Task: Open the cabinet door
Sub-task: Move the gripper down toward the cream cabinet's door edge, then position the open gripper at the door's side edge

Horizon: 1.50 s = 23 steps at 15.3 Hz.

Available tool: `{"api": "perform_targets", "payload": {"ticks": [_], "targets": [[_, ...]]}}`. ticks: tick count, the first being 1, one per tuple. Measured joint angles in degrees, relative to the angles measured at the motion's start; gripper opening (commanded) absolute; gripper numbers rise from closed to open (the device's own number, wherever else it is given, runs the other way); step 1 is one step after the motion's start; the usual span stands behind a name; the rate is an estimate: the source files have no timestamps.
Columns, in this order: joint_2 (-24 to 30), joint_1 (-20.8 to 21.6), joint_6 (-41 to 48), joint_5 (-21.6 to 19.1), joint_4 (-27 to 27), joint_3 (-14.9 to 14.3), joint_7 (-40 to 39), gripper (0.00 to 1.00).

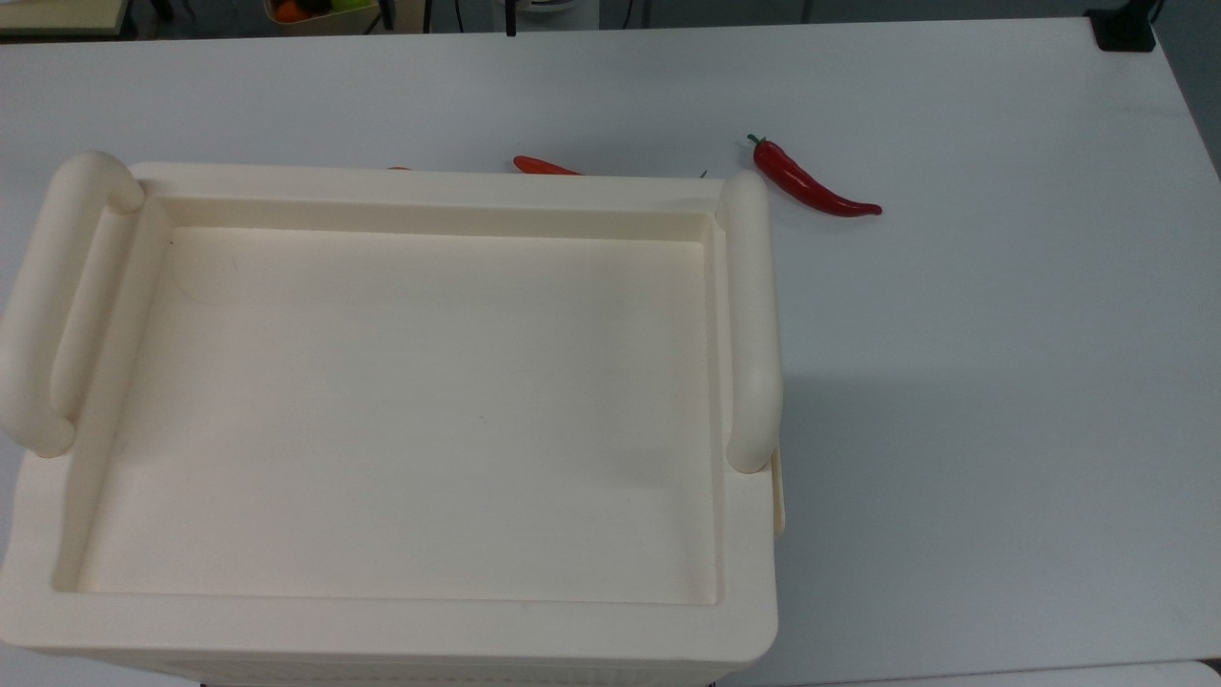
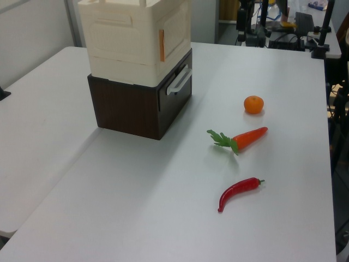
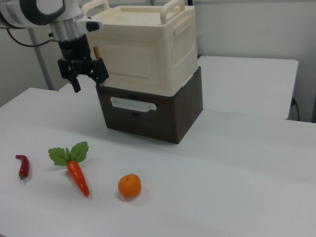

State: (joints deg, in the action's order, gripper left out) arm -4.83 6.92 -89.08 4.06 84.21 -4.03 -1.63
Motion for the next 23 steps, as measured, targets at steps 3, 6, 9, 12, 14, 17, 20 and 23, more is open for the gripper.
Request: {"api": "perform_targets", "payload": {"ticks": [3,6,9,12,14,17,20,23], "targets": [[0.2,-0.2,0.0,0.0,0.1,-0.2,0.0,1.00],[0.2,-0.4,0.0,0.0,0.1,-0.5,0.0,1.00],[0.2,-0.4,0.0,0.0,0.2,-0.5,0.0,1.00],[-0.2,0.2,-1.0,-0.1,0.3,-0.2,0.0,1.00],[-0.8,1.5,-4.0,-0.1,0.3,0.1,0.5,1.00],[-2.4,4.1,-9.5,-0.1,0.3,0.3,2.8,1.00],[-5.1,6.0,-16.0,0.0,-1.0,0.3,7.1,1.00],[-8.2,6.6,-22.2,0.0,-3.4,0.3,8.9,1.00]]}}
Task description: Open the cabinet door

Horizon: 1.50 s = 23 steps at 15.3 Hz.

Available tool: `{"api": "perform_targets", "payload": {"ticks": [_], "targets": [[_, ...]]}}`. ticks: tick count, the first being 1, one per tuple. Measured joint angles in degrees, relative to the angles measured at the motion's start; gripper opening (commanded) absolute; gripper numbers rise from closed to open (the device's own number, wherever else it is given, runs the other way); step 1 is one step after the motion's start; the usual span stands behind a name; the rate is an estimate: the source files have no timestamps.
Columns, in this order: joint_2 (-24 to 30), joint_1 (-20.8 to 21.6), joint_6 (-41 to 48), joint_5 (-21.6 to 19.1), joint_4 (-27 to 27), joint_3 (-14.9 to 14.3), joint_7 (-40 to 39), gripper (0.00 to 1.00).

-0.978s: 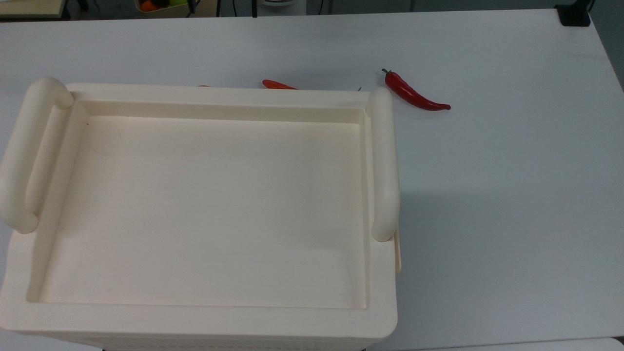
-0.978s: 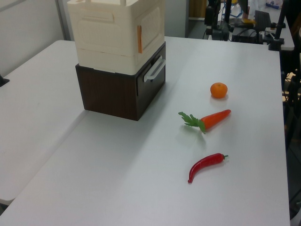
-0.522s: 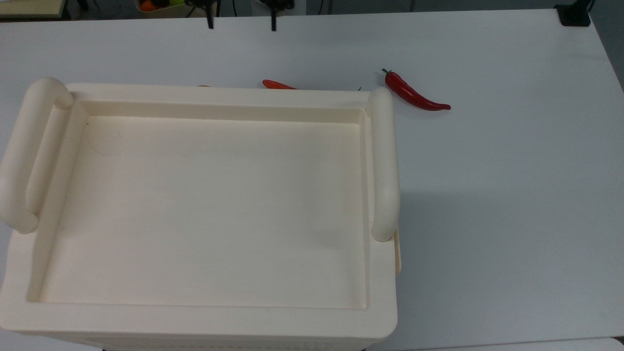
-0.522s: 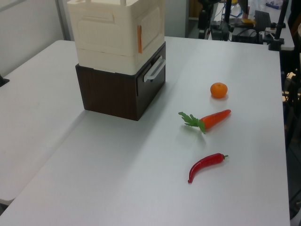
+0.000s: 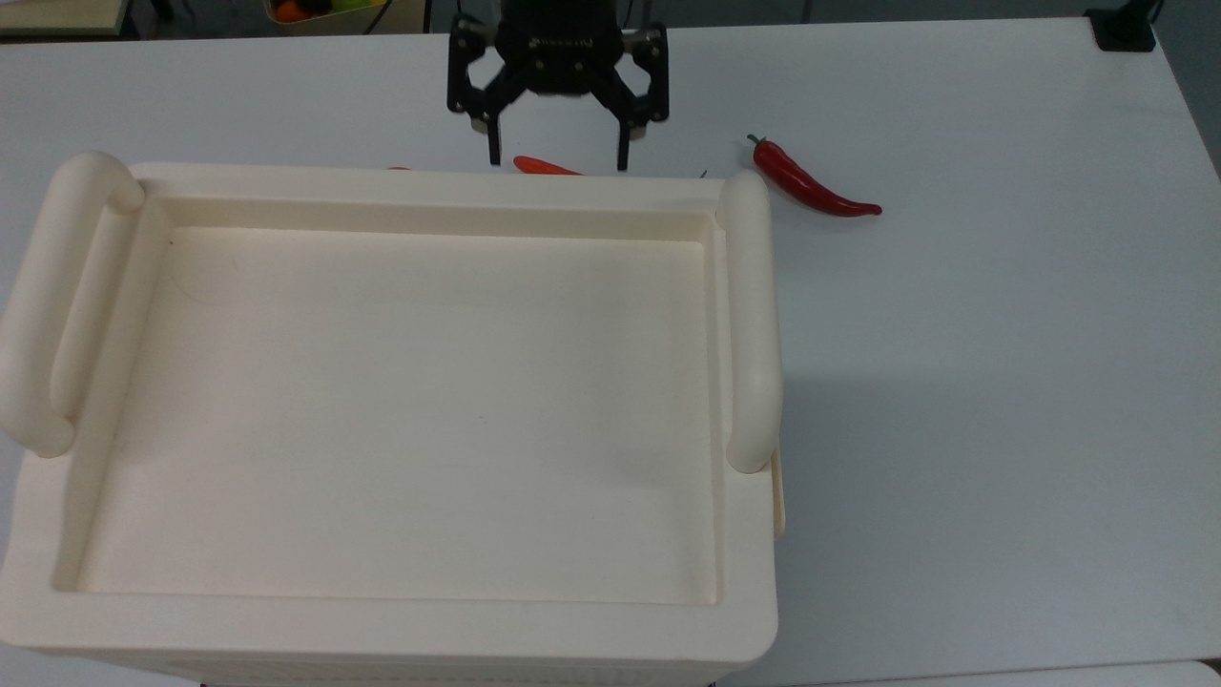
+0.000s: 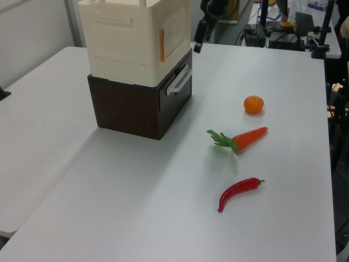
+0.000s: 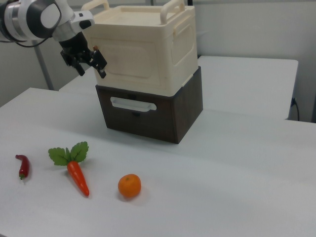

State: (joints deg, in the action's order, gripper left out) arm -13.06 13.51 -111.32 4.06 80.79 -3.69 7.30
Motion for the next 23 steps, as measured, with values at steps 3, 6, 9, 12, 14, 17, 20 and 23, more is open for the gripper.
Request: {"api": "perform_targets", "payload": {"ticks": [3,6,9,12,14,17,20,23], "targets": [[-1.9,0.8,-5.5,0.0,-1.5,0.0,0.3,1.00],[-2.5,1.1,-10.3,0.0,-2.7,0.0,0.4,1.00],[-2.6,1.1,-14.5,1.0,-2.9,0.0,0.4,0.98],[-3.6,1.6,-16.7,2.5,-2.9,0.0,0.4,0.91],[-4.6,2.5,-18.2,3.1,-2.9,0.0,0.9,0.78],[-5.9,3.1,-19.4,5.0,-2.9,0.0,2.8,0.54],[-6.2,3.3,-19.5,6.3,-2.9,0.0,4.5,0.36],[-6.2,3.3,-19.5,6.3,-2.9,0.0,4.7,0.23]]}}
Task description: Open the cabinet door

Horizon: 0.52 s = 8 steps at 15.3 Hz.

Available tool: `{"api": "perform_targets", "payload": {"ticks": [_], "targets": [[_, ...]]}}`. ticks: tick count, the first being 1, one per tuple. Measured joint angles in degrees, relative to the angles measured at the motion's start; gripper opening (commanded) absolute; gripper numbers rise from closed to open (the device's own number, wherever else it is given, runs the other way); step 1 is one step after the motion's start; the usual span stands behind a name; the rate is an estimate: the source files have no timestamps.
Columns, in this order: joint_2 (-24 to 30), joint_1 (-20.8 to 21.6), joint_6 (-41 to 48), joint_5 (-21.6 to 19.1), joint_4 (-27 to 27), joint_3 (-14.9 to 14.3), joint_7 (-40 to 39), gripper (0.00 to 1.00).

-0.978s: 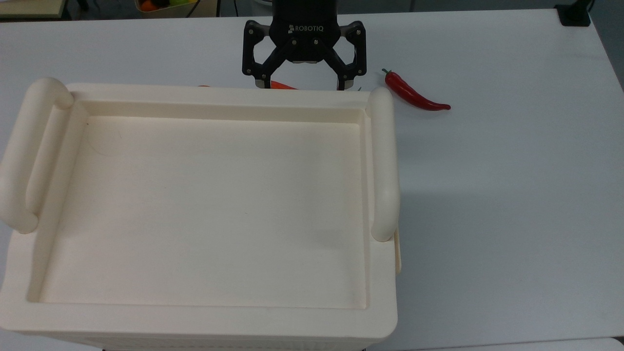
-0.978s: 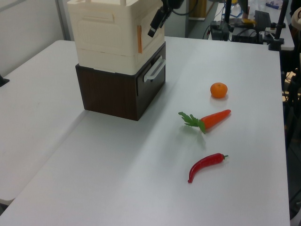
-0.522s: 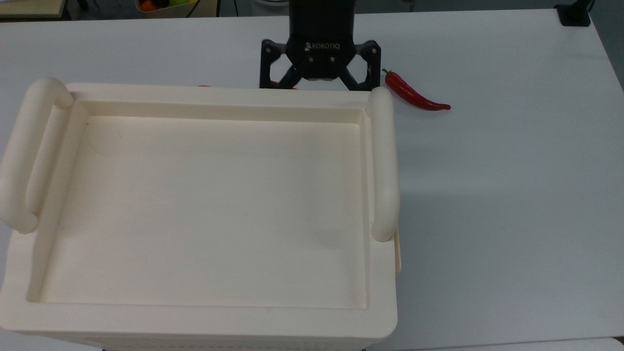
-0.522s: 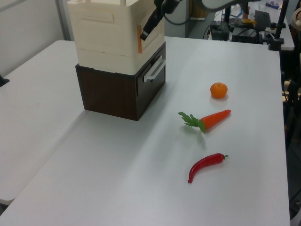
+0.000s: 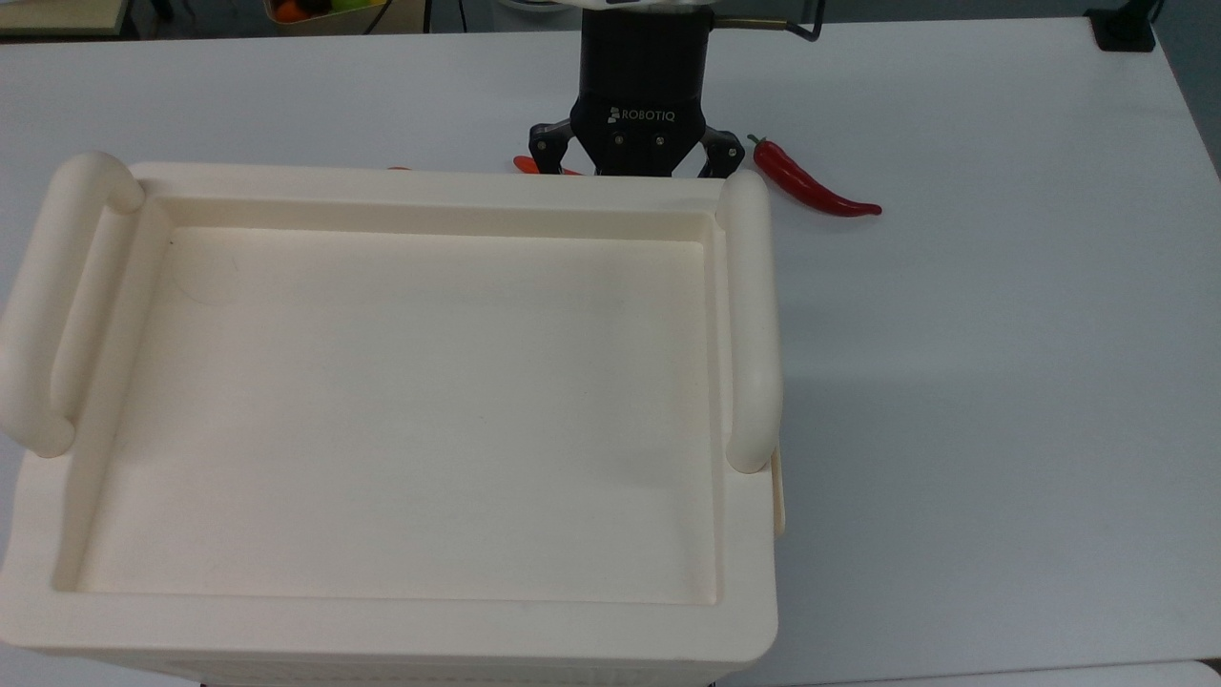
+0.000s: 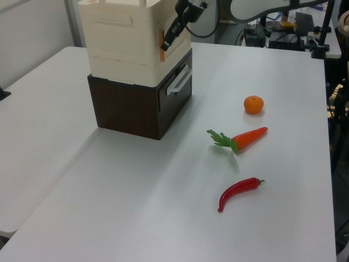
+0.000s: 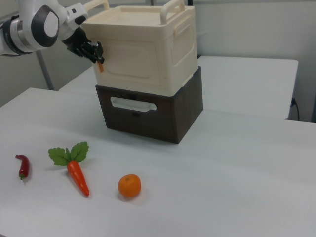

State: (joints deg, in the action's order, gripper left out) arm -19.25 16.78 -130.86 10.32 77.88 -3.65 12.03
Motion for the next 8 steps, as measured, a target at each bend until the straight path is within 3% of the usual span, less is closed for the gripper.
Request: {"api": "perform_targets", "payload": {"ticks": [8], "targets": [[0.0,0.3,0.0,0.0,0.0,0.3,0.8,0.13]]}}
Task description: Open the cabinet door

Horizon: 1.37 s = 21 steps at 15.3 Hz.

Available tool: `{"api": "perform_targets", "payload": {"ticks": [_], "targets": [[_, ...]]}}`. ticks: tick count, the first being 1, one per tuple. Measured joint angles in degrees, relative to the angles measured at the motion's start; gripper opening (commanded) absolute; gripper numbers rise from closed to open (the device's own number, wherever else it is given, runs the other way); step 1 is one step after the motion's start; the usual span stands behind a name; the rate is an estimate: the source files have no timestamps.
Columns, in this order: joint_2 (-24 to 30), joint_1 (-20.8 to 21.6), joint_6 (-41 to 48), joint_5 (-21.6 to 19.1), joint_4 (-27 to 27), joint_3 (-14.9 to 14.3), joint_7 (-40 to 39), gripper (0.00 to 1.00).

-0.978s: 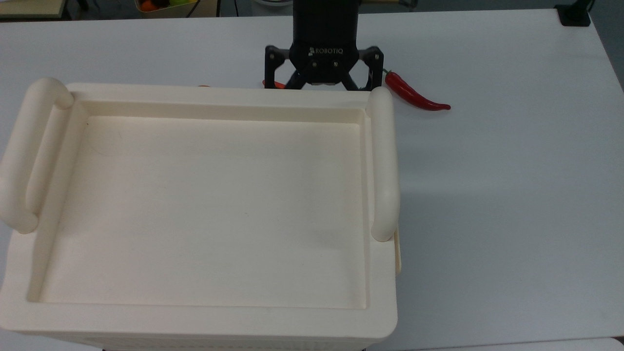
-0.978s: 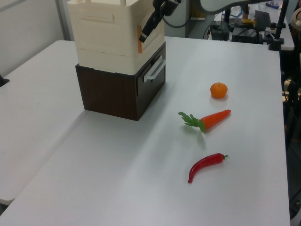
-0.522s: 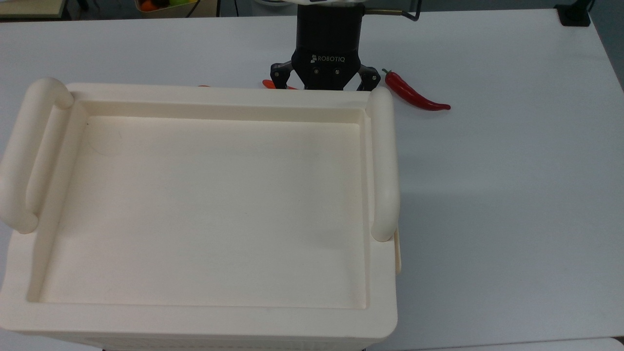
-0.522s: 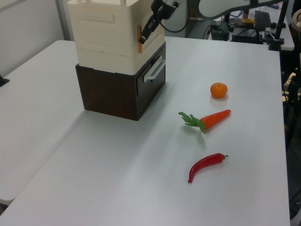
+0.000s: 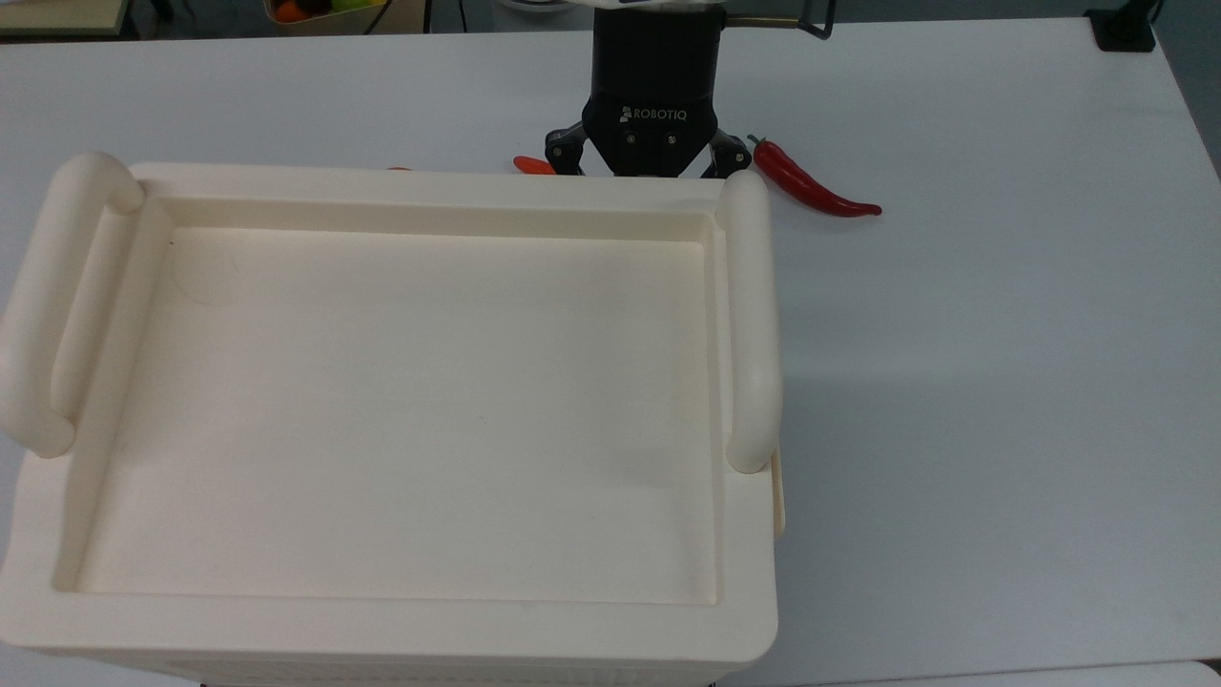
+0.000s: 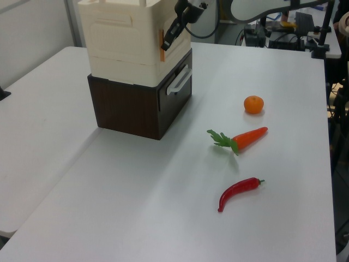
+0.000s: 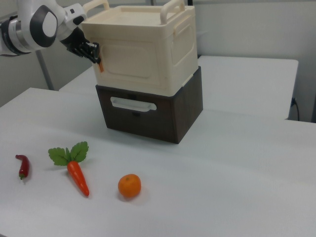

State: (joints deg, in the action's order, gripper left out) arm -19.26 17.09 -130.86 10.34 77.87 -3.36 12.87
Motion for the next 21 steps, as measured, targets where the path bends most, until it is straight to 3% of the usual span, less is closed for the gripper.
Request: {"api": "perform_targets", "payload": {"ticks": [6,10,14,16,18,19,21], "targets": [[0.4,0.1,1.7,0.0,0.0,0.0,0.2,0.13],[1.9,0.4,6.5,-0.1,0.0,0.1,0.8,0.20],[3.2,0.4,10.3,-0.1,0.0,0.1,0.9,0.61],[4.0,0.2,12.5,-0.1,0.0,0.0,1.0,0.73],[5.4,0.1,15.2,-0.1,0.0,-0.2,1.0,0.95],[6.2,0.0,16.4,-0.1,0.0,-0.2,1.0,1.00],[8.0,-0.1,18.0,-0.1,-0.1,-0.2,1.0,1.00]]}}
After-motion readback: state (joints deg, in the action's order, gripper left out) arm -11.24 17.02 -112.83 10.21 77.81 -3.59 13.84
